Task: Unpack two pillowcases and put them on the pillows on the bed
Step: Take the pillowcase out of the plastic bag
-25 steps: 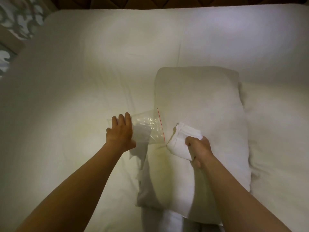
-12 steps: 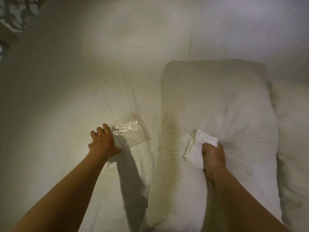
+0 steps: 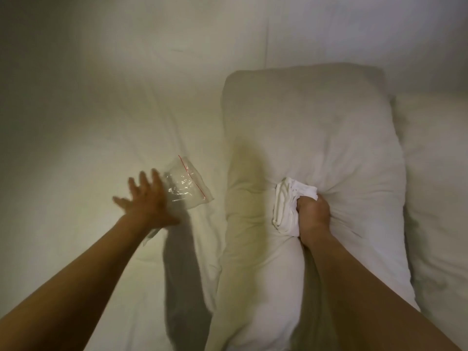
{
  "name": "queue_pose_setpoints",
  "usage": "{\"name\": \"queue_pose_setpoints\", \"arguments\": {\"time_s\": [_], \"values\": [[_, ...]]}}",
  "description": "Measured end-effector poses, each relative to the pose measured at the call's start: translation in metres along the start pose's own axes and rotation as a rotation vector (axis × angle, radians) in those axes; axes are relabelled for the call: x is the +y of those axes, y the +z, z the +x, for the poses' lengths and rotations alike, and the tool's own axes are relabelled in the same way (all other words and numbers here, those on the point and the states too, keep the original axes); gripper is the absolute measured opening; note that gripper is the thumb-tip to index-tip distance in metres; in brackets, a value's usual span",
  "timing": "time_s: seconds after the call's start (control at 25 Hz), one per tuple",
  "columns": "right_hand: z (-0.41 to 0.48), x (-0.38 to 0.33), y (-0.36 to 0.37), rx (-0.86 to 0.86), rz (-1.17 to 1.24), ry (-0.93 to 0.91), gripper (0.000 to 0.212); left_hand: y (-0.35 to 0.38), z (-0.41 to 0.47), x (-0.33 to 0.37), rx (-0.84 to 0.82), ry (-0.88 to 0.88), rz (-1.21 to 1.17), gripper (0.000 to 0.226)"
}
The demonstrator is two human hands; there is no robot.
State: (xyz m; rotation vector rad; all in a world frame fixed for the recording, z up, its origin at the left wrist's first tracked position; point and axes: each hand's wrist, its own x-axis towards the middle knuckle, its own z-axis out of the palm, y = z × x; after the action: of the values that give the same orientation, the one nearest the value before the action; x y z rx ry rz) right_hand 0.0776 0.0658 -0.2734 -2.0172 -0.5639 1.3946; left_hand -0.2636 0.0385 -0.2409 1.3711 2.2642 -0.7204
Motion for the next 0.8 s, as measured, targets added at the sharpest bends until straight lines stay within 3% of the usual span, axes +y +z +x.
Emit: {"name": "queue_pose_setpoints", "arguments": {"time_s": [0.08,0.16,0.2,0.28,0.44,0.8], "values": [[0.003,-0.002,-0.001,0.021,0.011,0.029,0.020,-0.016,-0.029,0.050,0.153,0.247,0.007,0.117],[0.006,-0.005,-0.004,0.043,0.036,0.060,0.024,-0.015,-0.070,0.112,0.373,0.593,-0.248,0.087],[0.008,-0.007,-0.005,0.051,0.053,0.070,0.027,-0.006,-0.086,0.139,0.388,0.669,-0.354,0.081],[0.015,-0.007,-0.008,0.057,0.094,0.066,0.032,0.014,-0.105,0.177,0.310,0.609,-0.444,0.076],[0.023,-0.001,-0.006,0.044,0.184,0.064,0.038,0.067,-0.088,0.196,0.447,0.434,-0.359,0.068],[0.020,-0.012,-0.008,0.002,0.204,0.052,0.031,0.068,-0.071,0.231,0.439,0.281,-0.143,0.094]]}}
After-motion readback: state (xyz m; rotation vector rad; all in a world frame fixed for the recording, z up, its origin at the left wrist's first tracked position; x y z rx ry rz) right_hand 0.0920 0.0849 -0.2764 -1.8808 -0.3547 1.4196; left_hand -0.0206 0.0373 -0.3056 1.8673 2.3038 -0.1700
